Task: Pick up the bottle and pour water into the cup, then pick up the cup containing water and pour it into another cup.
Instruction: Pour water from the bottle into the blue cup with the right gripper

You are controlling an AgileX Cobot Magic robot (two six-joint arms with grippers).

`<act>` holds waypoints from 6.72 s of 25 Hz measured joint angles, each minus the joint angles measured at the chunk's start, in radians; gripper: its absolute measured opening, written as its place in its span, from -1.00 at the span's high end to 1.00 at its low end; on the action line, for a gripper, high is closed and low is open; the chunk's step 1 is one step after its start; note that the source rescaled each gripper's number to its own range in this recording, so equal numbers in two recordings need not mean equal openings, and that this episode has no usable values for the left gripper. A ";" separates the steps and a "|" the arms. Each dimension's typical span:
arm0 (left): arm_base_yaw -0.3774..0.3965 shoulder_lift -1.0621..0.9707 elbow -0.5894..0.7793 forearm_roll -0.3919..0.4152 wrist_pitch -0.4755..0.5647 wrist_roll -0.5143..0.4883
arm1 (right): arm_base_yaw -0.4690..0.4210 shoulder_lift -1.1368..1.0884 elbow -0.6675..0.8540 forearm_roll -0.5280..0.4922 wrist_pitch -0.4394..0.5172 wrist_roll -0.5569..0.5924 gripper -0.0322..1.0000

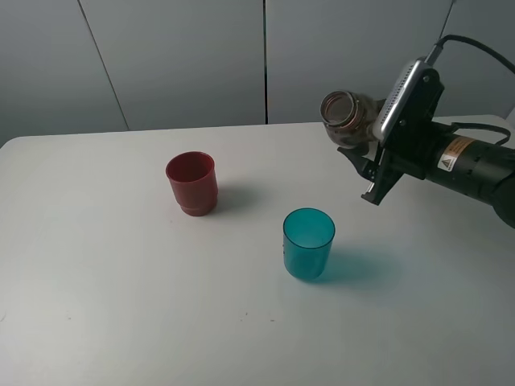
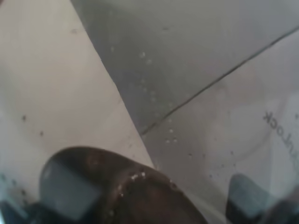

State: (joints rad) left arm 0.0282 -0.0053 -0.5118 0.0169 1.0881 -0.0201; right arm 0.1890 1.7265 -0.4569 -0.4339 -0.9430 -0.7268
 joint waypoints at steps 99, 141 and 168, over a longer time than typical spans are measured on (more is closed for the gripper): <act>0.000 0.000 0.000 0.000 0.000 -0.002 | 0.000 0.000 -0.009 0.129 -0.078 -0.873 0.93; 0.000 0.000 0.000 0.000 0.000 0.004 | 0.000 0.000 -0.009 0.133 -0.157 -1.019 0.93; 0.000 0.000 0.000 0.000 0.000 0.000 | 0.000 0.000 -0.009 0.052 -0.159 -1.027 0.93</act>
State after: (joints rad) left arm 0.0282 -0.0053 -0.5118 0.0169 1.0881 -0.0200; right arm 0.1890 1.7265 -0.4654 -0.3823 -1.1017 -1.7540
